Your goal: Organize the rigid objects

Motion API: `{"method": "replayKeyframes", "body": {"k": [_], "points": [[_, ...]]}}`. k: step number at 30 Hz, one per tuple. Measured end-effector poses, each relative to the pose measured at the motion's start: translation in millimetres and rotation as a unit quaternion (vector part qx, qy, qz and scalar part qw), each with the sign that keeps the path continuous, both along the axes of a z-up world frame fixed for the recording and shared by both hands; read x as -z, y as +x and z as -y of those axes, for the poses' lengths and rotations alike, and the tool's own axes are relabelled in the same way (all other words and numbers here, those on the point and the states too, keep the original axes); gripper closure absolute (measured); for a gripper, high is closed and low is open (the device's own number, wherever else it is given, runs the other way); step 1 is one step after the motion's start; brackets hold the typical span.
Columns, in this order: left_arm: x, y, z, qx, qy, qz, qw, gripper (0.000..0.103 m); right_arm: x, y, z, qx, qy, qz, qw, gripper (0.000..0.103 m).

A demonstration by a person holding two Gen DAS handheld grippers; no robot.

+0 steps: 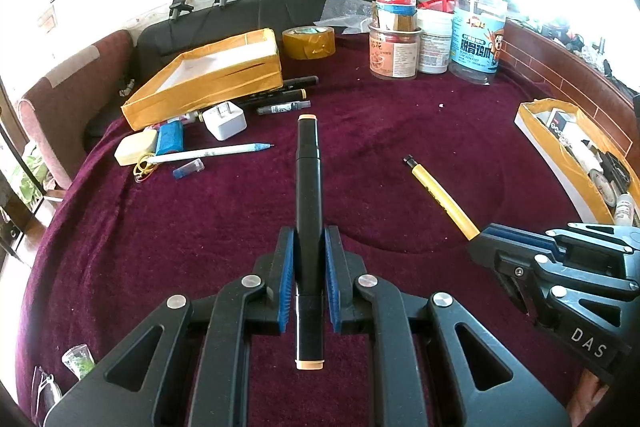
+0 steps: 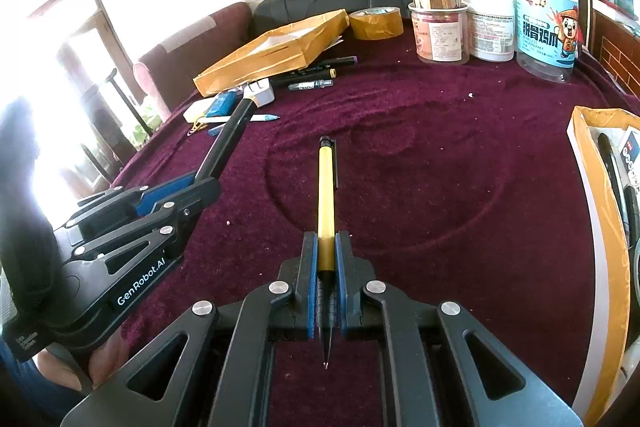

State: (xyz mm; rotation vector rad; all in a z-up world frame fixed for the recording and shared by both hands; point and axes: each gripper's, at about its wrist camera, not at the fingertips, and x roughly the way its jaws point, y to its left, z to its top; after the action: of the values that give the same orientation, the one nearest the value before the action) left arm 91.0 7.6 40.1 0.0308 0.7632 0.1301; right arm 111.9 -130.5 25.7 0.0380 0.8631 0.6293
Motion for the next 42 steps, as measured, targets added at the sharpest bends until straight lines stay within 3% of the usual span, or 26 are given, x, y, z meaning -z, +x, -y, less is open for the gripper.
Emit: {"method": "replayKeyframes", "body": {"k": [10, 17, 28, 42], "points": [[-1.8, -2.4, 2.2, -0.002, 0.009, 0.007, 0.9999, 0.091, -5.4, -0.2, 6.9, 0.012, 0.007, 0.009, 1.0, 0.096], [-7.9, -6.6, 6.8, 0.001, 0.021, 0.027, 0.9994, 0.091, -10.6, 5.3, 24.4, 0.05, 0.016, 0.016, 0.999, 0.096], [-21.7, -21.8, 13.9, 0.015, 0.035, 0.065, 0.9972, 0.091, -28.2, -16.5, 62.7, 0.106, 0.07, 0.008, 0.992, 0.096], [-27.6, -32.7, 19.4, 0.037, 0.026, 0.079, 0.9959, 0.091, -43.2, -41.2, 67.7, 0.109, 0.083, 0.02, 0.99, 0.096]]}}
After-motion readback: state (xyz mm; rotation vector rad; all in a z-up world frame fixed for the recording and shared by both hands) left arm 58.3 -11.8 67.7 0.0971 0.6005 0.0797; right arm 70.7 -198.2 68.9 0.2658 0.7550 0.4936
